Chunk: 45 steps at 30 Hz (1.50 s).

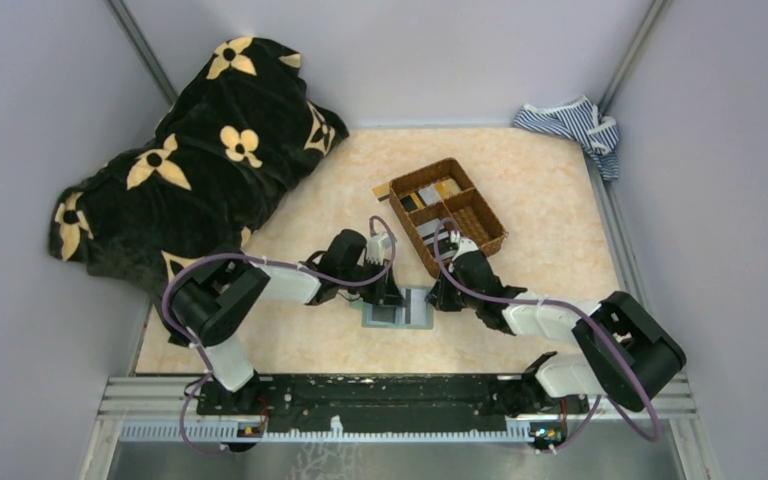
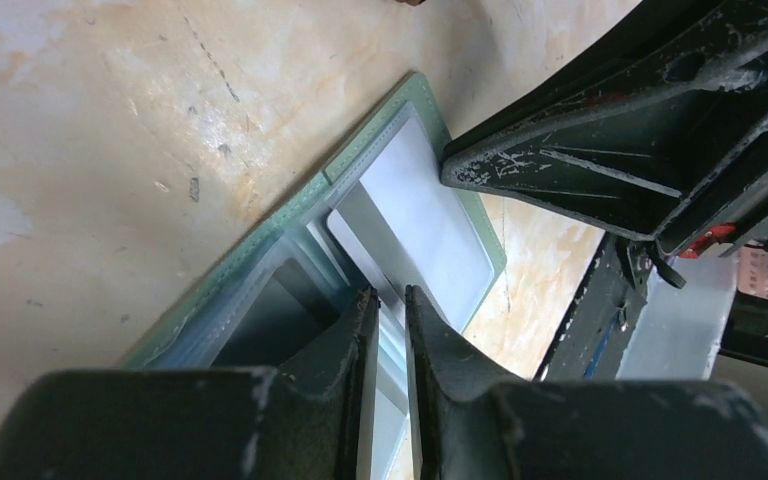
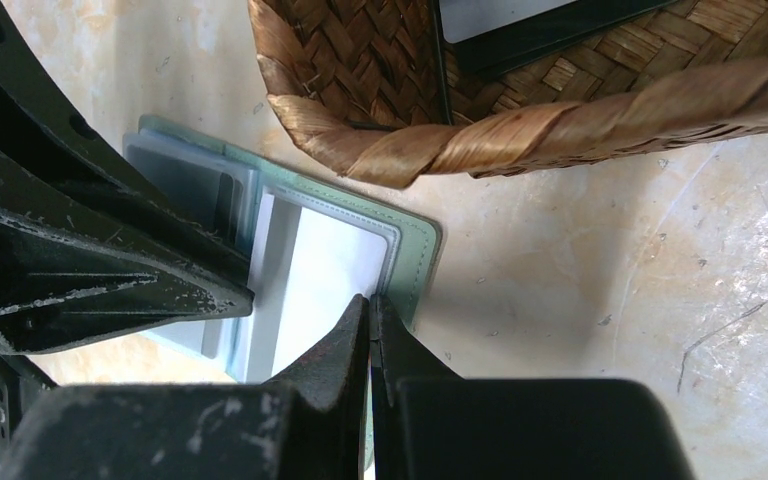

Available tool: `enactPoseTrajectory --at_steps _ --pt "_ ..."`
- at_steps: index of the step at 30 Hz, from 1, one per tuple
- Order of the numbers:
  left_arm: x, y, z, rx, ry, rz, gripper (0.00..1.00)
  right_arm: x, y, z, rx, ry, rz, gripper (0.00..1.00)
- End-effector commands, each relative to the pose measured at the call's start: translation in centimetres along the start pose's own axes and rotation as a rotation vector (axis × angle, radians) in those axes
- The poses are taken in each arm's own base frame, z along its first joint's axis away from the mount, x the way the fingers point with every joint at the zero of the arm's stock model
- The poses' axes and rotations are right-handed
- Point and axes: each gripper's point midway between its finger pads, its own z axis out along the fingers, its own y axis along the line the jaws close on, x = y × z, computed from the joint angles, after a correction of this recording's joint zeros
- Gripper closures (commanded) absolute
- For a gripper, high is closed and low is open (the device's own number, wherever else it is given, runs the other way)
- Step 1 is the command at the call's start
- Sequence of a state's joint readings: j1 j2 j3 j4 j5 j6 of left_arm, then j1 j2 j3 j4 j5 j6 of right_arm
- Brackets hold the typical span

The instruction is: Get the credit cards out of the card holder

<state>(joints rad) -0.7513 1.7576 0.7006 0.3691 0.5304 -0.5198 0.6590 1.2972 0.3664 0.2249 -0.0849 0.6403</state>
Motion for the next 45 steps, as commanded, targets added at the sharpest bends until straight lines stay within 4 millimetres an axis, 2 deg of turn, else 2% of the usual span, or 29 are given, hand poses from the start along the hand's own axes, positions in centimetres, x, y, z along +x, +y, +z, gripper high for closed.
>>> enactPoseTrajectory --at_steps 1,12,29,40,45 --pt "1.2 -0.7 0.2 0.076 0.026 -0.029 0.79 0.7 0.0 0.2 -0.011 0.013 -0.002 1.00" --pt "0.4 -0.4 0.3 0.108 -0.045 -0.116 0.79 0.8 0.1 0.2 -0.015 0.015 0.000 1.00" --pt "-0.4 -1.4 0.4 0.208 -0.121 -0.231 0.79 1.3 -0.1 0.2 -0.022 0.018 0.007 1.00" --pt "-0.7 -3.5 -0.4 0.356 -0.147 -0.284 0.82 1.5 -0.2 0.4 -0.021 0.025 0.012 1.00" --pt "-0.5 -3.7 -0.5 0.380 -0.152 -0.302 0.83 1.6 -0.2 0.5 -0.022 0.028 0.011 1.00"
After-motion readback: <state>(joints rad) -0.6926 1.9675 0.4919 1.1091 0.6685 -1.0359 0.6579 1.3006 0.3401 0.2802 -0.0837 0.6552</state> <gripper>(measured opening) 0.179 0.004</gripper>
